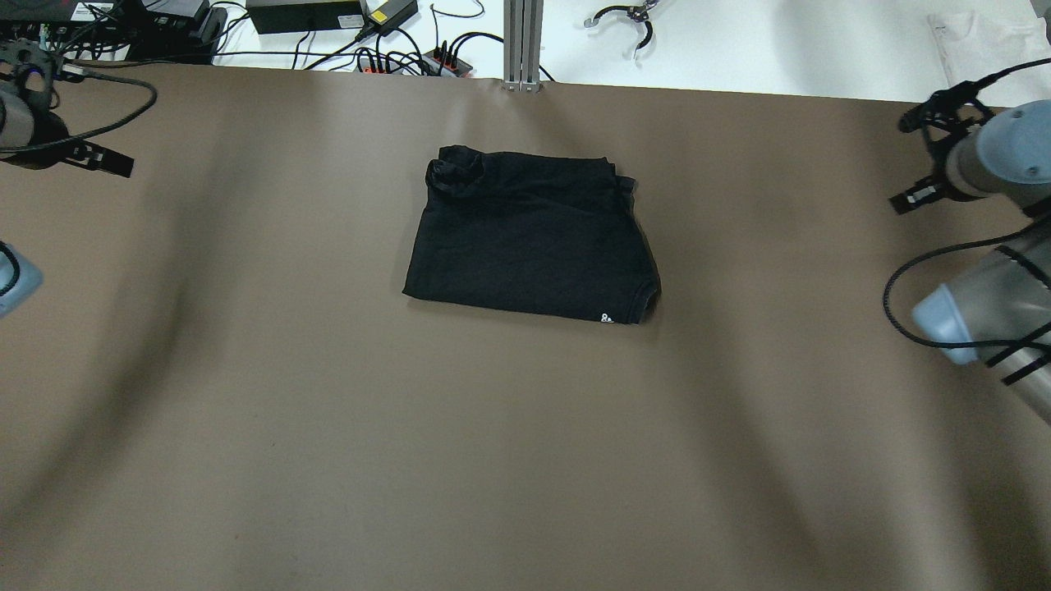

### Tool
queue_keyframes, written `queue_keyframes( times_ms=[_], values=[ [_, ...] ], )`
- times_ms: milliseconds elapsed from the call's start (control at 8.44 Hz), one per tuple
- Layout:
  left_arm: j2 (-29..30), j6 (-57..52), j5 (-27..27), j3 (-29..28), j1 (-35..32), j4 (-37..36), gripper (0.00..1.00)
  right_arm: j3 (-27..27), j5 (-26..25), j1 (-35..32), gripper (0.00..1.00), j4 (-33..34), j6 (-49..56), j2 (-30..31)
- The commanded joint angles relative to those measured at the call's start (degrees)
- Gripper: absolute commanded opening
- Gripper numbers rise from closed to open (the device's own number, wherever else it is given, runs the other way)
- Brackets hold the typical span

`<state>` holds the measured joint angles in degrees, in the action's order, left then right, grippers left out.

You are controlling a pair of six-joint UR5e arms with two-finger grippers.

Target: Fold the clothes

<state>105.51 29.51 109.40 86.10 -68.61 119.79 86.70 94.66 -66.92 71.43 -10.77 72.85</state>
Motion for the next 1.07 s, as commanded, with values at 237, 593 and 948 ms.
queue_keyframes(
  times_ms=[237,593,948],
  values=[
    [-12.2,-25.8,-2.1,1.0,-19.0,-2.3,1.00,2.2,-0.4,-23.5,0.94,-1.0,28.3,14.4],
    [-17.7,-27.2,-9.8,4.1,-20.4,2.6,1.00,5.8,-0.5,-25.5,0.94,-7.9,26.2,20.6],
    [-18.1,-26.4,-10.6,3.1,-20.3,3.4,1.00,5.8,0.5,-25.4,0.94,-8.3,25.3,21.5]
  ],
)
